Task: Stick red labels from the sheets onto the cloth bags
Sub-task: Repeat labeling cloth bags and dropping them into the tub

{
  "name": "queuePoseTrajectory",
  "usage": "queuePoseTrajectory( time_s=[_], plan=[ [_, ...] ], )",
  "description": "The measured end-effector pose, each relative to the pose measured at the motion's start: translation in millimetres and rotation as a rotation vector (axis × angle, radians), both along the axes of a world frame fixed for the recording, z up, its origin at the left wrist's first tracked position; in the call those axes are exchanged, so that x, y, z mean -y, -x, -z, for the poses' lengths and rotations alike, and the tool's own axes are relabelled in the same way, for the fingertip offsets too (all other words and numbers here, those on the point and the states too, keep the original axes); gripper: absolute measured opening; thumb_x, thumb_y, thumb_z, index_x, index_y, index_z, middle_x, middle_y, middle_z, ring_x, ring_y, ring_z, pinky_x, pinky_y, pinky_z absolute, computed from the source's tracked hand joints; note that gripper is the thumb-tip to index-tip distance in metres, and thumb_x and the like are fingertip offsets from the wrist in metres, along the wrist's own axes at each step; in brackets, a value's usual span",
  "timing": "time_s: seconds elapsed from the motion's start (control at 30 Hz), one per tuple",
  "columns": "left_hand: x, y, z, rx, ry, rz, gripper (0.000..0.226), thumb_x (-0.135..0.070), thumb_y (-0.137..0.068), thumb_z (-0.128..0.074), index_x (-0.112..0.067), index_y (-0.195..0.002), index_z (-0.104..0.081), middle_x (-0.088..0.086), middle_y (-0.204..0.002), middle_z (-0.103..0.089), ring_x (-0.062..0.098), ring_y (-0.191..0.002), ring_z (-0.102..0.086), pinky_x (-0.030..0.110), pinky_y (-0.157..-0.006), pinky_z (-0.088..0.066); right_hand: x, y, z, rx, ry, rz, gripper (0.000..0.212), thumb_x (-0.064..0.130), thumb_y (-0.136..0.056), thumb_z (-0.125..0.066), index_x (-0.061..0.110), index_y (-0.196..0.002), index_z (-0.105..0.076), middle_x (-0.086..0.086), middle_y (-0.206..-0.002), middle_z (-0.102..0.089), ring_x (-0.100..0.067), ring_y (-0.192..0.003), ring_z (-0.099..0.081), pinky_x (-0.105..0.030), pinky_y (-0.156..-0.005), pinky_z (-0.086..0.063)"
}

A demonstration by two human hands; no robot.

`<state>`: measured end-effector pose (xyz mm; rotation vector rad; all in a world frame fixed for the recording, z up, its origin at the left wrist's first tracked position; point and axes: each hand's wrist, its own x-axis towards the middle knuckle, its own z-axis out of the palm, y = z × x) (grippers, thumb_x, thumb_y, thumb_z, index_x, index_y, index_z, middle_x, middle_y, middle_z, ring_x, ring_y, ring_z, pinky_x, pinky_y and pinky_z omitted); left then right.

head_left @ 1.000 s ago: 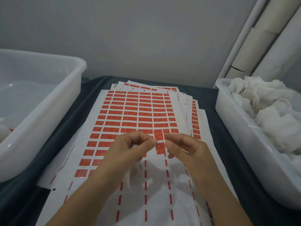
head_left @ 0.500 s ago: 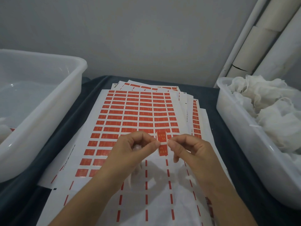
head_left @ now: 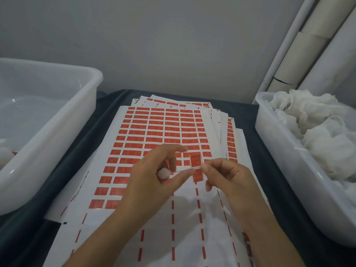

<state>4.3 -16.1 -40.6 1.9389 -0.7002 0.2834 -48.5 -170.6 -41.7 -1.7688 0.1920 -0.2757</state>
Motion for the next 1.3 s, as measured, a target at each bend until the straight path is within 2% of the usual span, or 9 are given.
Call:
queuePoseTrajectory(
  time_s=[0.1,0.27,0.4,0.47,0.53,0.63,0.77,0.87,1.3],
  plan=[
    [0,2,7,0.281,-0.109,0.007,0.024,-0.033,-0.072,-0.064,-0.029,-0.096,-0.065,-0.025,-0.082,-0.054,-0.004,-0.075,-0.046,-0.005,-0.054,-0.037,-1,0,-1,0.003,0.006,-0.033,0.022,0.042,-0.065,-0.057,0.026,-0.078,-0.066,0.019,-0.063,-0.067,-0.004,-0.066,-0.064,0.0,-0.055,-0.043],
    [2,3,16,0.352,-0.19,0.008,0.025,-0.027,-0.075,-0.059,-0.017,-0.093,-0.073,-0.002,-0.065,-0.062,-0.003,-0.063,-0.042,0.005,-0.05,-0.037,0,0,0,0.046,0.119,-0.037,0.014,0.041,-0.066,-0.057,0.033,-0.076,-0.062,0.029,-0.066,-0.065,0.003,-0.069,-0.062,-0.001,-0.057,-0.044],
    [2,2,18,0.344,-0.168,-0.006,0.026,-0.027,-0.075,-0.058,-0.015,-0.092,-0.073,-0.002,-0.063,-0.062,-0.001,-0.059,-0.044,0.003,-0.051,-0.036,0,1,4,0.207,0.443,0.044,0.004,0.04,-0.075,-0.059,0.037,-0.074,-0.06,0.036,-0.073,-0.059,0.009,-0.076,-0.06,0.004,-0.07,-0.04],
    [4,2,17,0.304,-0.166,-0.012,0.023,-0.027,-0.076,-0.061,-0.014,-0.089,-0.074,-0.006,-0.062,-0.061,-0.005,-0.057,-0.043,-0.001,-0.052,-0.033,-1,1,6,0.33,0.682,0.139,0.008,0.03,-0.08,-0.064,0.022,-0.079,-0.068,0.024,-0.084,-0.058,0.01,-0.062,-0.055,0.01,-0.07,-0.034],
    [5,4,14,0.127,-0.086,-0.007,0.021,-0.035,-0.075,-0.059,-0.026,-0.086,-0.074,-0.021,-0.061,-0.056,0.001,-0.048,-0.045,-0.001,-0.047,-0.036,-3,2,7,0.4,0.76,0.211,0.012,0.024,-0.074,-0.066,0.015,-0.082,-0.07,0.015,-0.086,-0.06,0.011,-0.07,-0.051,0.011,-0.069,-0.032],
    [8,10,6,-0.392,0.223,-0.005,0.01,-0.046,-0.057,-0.061,-0.05,-0.061,-0.068,-0.024,-0.062,-0.064,0.001,-0.069,-0.059,0.005,-0.054,-0.045,-10,5,1,0.368,0.384,0.251,0.01,0.034,-0.076,-0.064,0.034,-0.085,-0.059,0.026,-0.089,-0.066,0.002,-0.078,-0.064,0.002,-0.074,-0.041],
    [4,7,1,-0.835,0.532,0.022,0.021,-0.039,-0.049,-0.068,-0.025,-0.063,-0.076,-0.008,-0.043,-0.052,0.007,-0.036,-0.042,0.011,-0.036,-0.035,-18,4,1,0.198,-0.098,0.18,0.029,0.046,-0.067,-0.066,0.026,-0.087,-0.058,0.031,-0.093,-0.064,0.01,-0.094,-0.059,0.0,-0.067,-0.044],
    [4,7,0,-0.916,0.632,0.068,0.024,-0.035,-0.05,-0.07,-0.018,-0.066,-0.076,-0.002,-0.039,-0.04,0.006,-0.035,-0.03,0.014,-0.034,-0.029,-26,2,3,0.163,-0.134,0.096,0.034,0.047,-0.057,-0.062,0.024,-0.083,-0.062,0.031,-0.09,-0.065,0.012,-0.091,-0.06,0.002,-0.065,-0.042],
    [5,11,0,-0.89,0.623,0.127,0.019,-0.036,-0.051,-0.069,-0.023,-0.063,-0.076,-0.004,-0.039,-0.043,0.008,-0.035,-0.034,0.013,-0.038,-0.03,-25,2,10,0.186,-0.16,0.073,0.023,0.039,-0.062,-0.064,0.026,-0.081,-0.066,0.021,-0.08,-0.071,-0.006,-0.08,-0.069,-0.008,-0.068,-0.05]
  ],
)
